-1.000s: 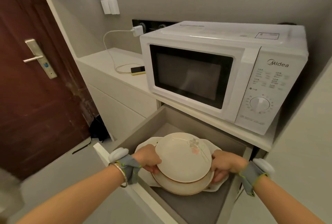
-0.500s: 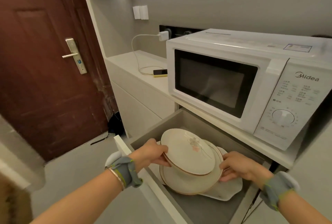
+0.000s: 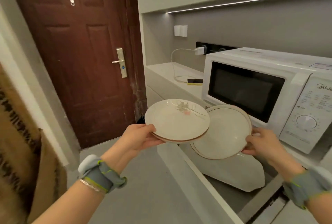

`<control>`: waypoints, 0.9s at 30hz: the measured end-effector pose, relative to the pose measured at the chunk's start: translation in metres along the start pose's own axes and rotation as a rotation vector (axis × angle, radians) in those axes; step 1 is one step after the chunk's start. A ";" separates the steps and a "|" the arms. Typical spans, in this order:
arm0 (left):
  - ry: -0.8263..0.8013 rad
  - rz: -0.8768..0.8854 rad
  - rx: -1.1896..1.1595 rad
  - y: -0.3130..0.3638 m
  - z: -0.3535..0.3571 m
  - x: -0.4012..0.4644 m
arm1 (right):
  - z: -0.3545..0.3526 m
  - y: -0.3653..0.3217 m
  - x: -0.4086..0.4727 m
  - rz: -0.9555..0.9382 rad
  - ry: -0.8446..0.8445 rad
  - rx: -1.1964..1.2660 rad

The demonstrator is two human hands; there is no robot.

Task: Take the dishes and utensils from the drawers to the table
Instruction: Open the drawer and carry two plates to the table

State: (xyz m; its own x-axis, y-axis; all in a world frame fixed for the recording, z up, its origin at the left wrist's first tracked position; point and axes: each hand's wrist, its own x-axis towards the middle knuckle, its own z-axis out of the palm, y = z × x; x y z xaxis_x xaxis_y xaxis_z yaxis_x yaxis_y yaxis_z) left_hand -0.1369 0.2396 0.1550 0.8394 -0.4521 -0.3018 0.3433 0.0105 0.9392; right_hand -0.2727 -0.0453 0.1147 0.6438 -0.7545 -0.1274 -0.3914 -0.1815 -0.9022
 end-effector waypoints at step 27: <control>0.832 0.169 -0.466 -0.144 -0.311 -0.522 | 0.221 -0.046 -0.437 0.060 -0.872 0.364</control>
State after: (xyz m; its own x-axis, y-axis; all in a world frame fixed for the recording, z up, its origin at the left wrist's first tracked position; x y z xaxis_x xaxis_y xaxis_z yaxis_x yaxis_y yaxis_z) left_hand -0.4931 0.7516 0.1263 0.8613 0.3615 -0.3570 0.1734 0.4513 0.8754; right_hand -0.3904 0.4318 0.1210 0.9512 0.0076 -0.3084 -0.3055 0.1609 -0.9385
